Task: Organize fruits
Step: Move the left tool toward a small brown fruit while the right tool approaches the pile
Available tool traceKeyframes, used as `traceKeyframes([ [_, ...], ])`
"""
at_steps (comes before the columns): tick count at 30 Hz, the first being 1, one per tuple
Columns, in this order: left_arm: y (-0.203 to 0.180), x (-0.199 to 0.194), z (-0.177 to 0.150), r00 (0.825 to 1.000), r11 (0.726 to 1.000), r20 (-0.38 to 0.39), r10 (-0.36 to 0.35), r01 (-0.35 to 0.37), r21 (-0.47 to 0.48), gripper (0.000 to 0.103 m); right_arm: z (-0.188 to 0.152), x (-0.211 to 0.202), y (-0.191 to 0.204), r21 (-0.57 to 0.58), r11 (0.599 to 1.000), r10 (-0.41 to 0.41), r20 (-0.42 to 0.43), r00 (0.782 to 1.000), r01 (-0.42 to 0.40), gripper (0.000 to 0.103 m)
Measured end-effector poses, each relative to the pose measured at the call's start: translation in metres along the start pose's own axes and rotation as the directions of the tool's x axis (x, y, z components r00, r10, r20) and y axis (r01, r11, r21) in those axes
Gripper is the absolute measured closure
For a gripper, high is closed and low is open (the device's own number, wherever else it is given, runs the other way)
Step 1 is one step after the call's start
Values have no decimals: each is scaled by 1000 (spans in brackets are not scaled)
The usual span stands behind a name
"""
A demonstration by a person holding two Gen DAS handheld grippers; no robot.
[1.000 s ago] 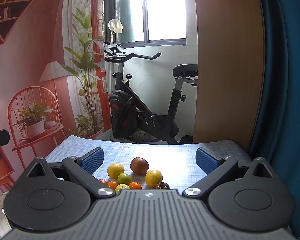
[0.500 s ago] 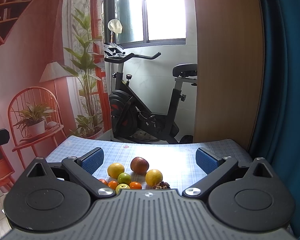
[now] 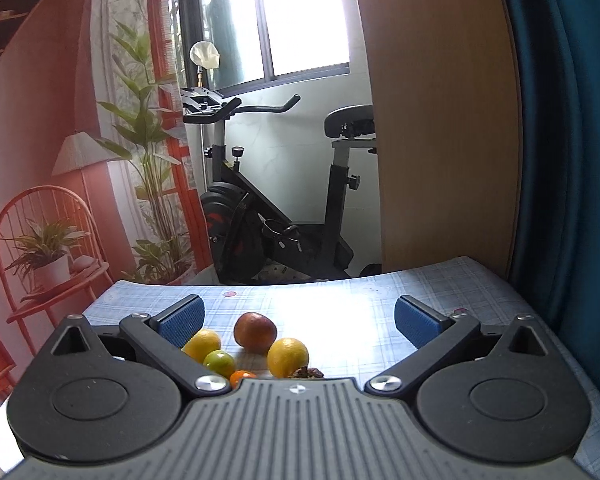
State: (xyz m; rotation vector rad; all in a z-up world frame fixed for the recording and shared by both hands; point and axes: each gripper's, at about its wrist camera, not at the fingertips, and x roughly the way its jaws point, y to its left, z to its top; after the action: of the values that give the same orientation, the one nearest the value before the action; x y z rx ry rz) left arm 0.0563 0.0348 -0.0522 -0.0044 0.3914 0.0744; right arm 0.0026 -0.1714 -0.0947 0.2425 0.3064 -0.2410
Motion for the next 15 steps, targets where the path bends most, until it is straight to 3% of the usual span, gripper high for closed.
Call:
traceKeyframes([
  [2,2,15,-3,1000,1000,-11,1,-1,-1,6,-8,14,-5,10,999,34,-18,999,-33,0],
  [4,2,28,-6,999,1000,-35,4,-4,14,14,-13,28,-7,16,998,61,-49,997,-60,0],
  [7,3,49,-11,996,999,-82,-26,29,27,14,-22,41,-4,3,997,83,-50,995,-83,0],
  [15,6,94,-35,983,994,-152,-102,108,33,24,-35,73,10,-51,994,93,-101,991,-99,0],
])
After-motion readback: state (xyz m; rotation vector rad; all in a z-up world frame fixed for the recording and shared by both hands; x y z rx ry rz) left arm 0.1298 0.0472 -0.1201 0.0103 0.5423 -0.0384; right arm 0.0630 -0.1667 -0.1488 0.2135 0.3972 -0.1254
